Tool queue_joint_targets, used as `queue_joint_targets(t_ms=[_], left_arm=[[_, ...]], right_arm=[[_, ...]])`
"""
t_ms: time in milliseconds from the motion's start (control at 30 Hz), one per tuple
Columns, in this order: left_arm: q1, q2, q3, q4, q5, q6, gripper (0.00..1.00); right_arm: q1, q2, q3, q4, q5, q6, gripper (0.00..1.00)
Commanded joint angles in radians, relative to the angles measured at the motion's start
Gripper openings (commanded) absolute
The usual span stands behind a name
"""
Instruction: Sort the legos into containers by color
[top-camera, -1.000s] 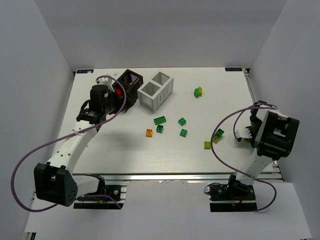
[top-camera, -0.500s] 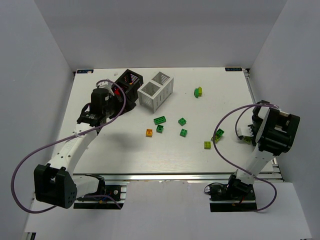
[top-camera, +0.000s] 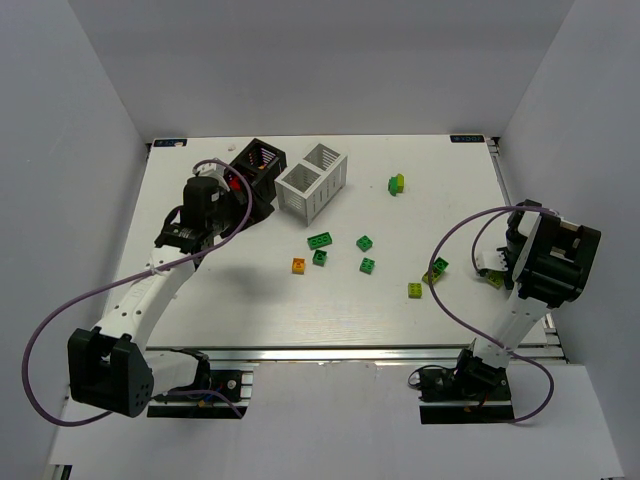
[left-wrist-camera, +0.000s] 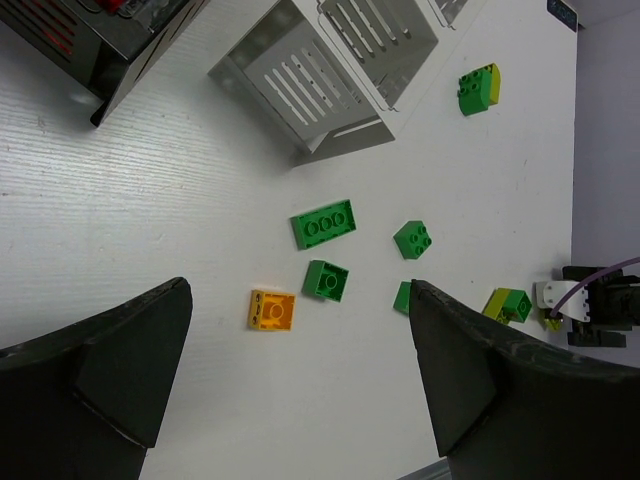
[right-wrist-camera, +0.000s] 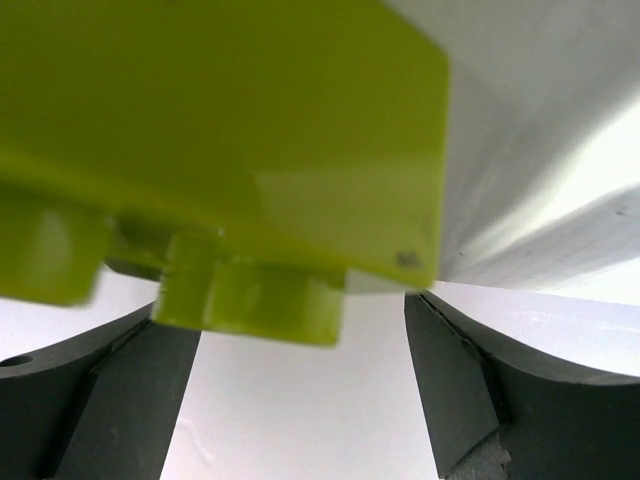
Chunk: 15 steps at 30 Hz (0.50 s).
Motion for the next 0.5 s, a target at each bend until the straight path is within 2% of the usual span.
queue_joint_targets(t_ms=[0,300,467], left_arm=[[-0.005,-0.011,-0.005,0.023,0.009,-0.012,0.98],[-0.005,-0.019,-0.006,0.021,0.006,-0.018,0.98],[-0.007,-0.022,-0.012,0.026,0.007,-0.022,0.98]], right_arm=[[-0.004,0.01,0.025,-0.004,0.016,-0.344,0.84],[-0.004,0.003,0.015,-0.018,0.034,-0.347,0.77],[-0.002,0.003,0.016,-0.03,0.033,-0.337,0.68]])
